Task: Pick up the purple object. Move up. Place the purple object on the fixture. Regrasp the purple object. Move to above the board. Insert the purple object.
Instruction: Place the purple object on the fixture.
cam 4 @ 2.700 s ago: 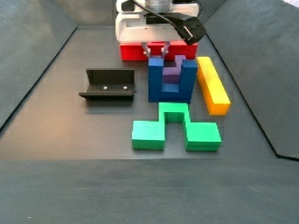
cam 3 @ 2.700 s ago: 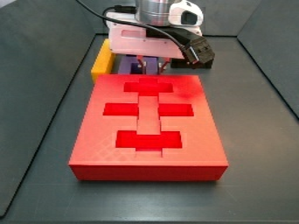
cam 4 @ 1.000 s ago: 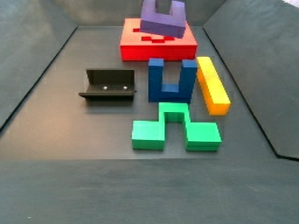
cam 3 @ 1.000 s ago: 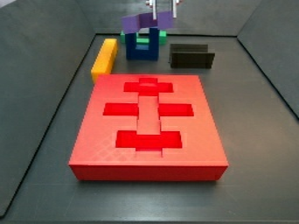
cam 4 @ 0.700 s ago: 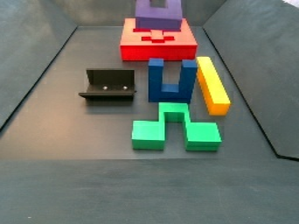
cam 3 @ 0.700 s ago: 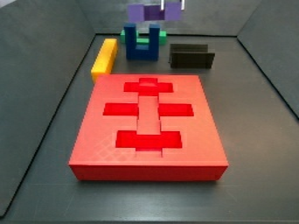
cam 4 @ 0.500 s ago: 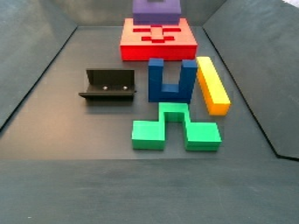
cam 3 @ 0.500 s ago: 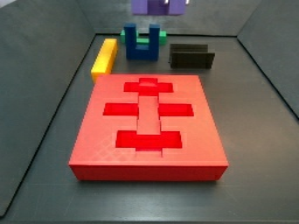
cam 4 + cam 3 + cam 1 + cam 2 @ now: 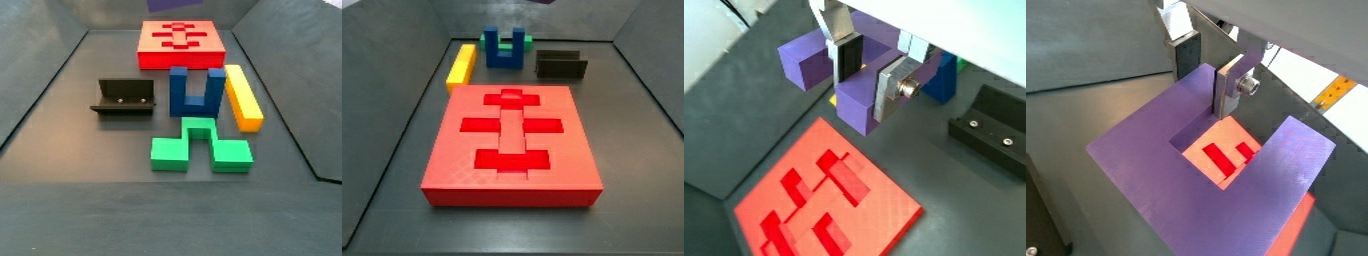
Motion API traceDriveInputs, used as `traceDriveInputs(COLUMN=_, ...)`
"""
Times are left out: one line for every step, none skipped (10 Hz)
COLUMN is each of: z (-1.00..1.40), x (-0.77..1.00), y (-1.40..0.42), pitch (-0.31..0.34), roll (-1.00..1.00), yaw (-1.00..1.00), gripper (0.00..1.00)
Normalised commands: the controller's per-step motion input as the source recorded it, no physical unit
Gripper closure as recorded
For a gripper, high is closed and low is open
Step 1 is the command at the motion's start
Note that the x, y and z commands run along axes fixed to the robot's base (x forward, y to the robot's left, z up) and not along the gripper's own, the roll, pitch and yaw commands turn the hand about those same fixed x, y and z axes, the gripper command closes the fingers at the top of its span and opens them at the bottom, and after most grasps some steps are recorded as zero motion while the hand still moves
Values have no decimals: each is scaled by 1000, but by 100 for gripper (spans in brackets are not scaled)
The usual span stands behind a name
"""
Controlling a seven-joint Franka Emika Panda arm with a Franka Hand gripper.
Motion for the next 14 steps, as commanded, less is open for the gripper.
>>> traceDriveInputs(z=0, x=794, y=114, pitch=226, roll=-600, yaw=0, gripper=100)
traceDriveInputs(z=-26, x=634, y=120, pitch=0, roll=-651, yaw=-54, gripper=100)
traceDriveInputs(z=-6, x=554, y=120, pitch=0, roll=-711, yaw=-60, gripper=100)
traceDriveInputs(z=0, x=591, y=131, pitch=0, roll=-783, yaw=-63, gripper=100)
traceDriveInputs(z=0, x=620, y=137, pitch=0, roll=-811, yaw=-60, gripper=100)
traceDriveInputs(z=11, x=694, y=157, pitch=0, roll=-820, yaw=-60, gripper=100)
traceDriveInputs(z=23, x=680, y=183, pitch=0, roll=-843, yaw=-40, gripper=100)
traceDriveInputs(z=11, x=674, y=214, pitch=0, roll=-860, yaw=0, gripper=100)
traceDriveInputs(z=0, x=757, y=223, pitch=149, roll=-686, yaw=0, gripper=100)
traceDriveInputs(z=0, x=743, y=240, pitch=169, roll=-674, yaw=0, gripper=100)
traceDriveInputs(z=0, x=783, y=223, pitch=220, roll=-557, yaw=0, gripper=100)
traceDriveInputs(z=0, x=546, y=86, pitch=251, roll=-220, yaw=0, gripper=100)
traceDriveInputs(z=0, x=0, y=0, pitch=0, roll=0, yaw=17, gripper=100)
traceDriveInputs(z=0, x=286, y=-146, pitch=0, roll=0, yaw=0, gripper=100)
